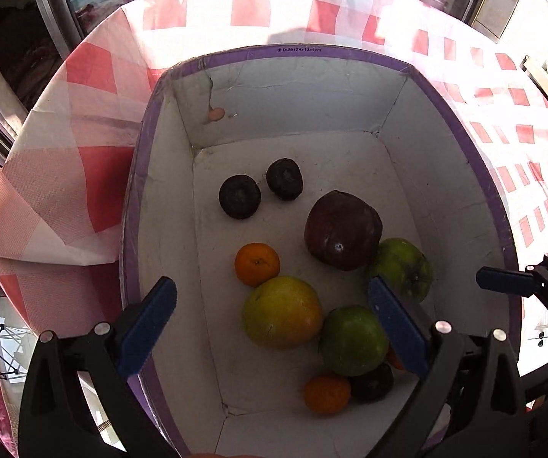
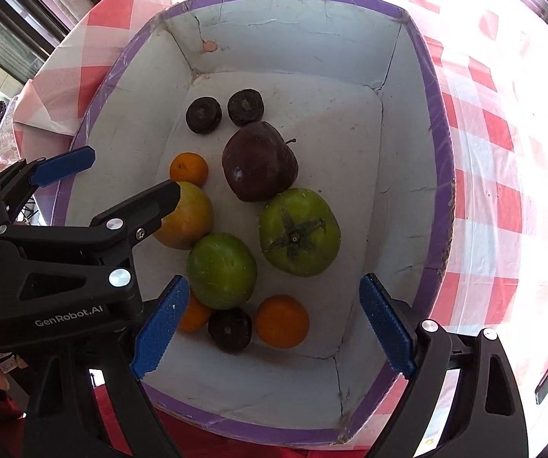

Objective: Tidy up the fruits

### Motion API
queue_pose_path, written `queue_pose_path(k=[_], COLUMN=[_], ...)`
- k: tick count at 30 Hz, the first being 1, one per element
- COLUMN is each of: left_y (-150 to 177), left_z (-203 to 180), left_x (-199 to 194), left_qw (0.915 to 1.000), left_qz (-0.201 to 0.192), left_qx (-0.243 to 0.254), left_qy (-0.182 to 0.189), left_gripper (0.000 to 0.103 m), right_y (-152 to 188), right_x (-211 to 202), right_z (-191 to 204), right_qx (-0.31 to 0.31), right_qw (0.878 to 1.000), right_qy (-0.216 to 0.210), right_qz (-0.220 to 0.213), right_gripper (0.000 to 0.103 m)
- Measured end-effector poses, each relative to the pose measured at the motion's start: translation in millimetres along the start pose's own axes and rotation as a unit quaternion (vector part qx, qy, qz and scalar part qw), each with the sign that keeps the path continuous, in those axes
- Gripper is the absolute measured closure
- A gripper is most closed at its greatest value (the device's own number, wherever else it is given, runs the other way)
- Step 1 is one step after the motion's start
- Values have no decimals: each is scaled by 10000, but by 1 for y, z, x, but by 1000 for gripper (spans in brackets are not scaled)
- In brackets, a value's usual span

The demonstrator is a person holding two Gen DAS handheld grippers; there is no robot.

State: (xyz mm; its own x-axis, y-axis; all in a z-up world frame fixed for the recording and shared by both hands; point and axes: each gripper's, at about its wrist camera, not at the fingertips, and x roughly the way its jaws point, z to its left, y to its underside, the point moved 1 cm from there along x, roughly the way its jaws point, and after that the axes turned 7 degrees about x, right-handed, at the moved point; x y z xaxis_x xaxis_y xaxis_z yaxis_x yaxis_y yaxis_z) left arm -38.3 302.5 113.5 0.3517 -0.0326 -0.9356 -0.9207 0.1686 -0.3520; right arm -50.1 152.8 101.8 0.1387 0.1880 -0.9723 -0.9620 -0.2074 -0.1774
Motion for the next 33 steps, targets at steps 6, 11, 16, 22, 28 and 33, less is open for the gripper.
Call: queue_pose_path(k=[6, 11, 16, 22, 28, 33], left_y=[1, 4, 4, 4, 7, 9], left_z=[0, 2, 1, 0, 1, 4], left_x=[1, 1, 0, 0, -4, -6], left_qw=[10000, 10000, 10000, 10000, 9999, 9999], left_qz=[39, 50, 50, 54, 45, 27], left_qx=[-5, 24, 19, 17, 45, 46], left_qy=[3, -16, -20, -36, -88, -130], left_gripper=[2, 2, 2, 2, 2, 2], right_y=[0, 0, -2, -3, -4, -4], right_x=[-3, -2, 0, 0, 1, 2], right_z=[2, 5, 7, 7, 6, 4], right_qx=[20, -27, -43, -35, -15, -5], right_qw=[10000, 10000, 10000, 10000, 10000, 10000], right_qy=[-13, -7, 10, 12, 12, -12], right_qz=[4, 20, 49, 70, 84, 81], right_gripper=[16, 16, 16, 16, 16, 16])
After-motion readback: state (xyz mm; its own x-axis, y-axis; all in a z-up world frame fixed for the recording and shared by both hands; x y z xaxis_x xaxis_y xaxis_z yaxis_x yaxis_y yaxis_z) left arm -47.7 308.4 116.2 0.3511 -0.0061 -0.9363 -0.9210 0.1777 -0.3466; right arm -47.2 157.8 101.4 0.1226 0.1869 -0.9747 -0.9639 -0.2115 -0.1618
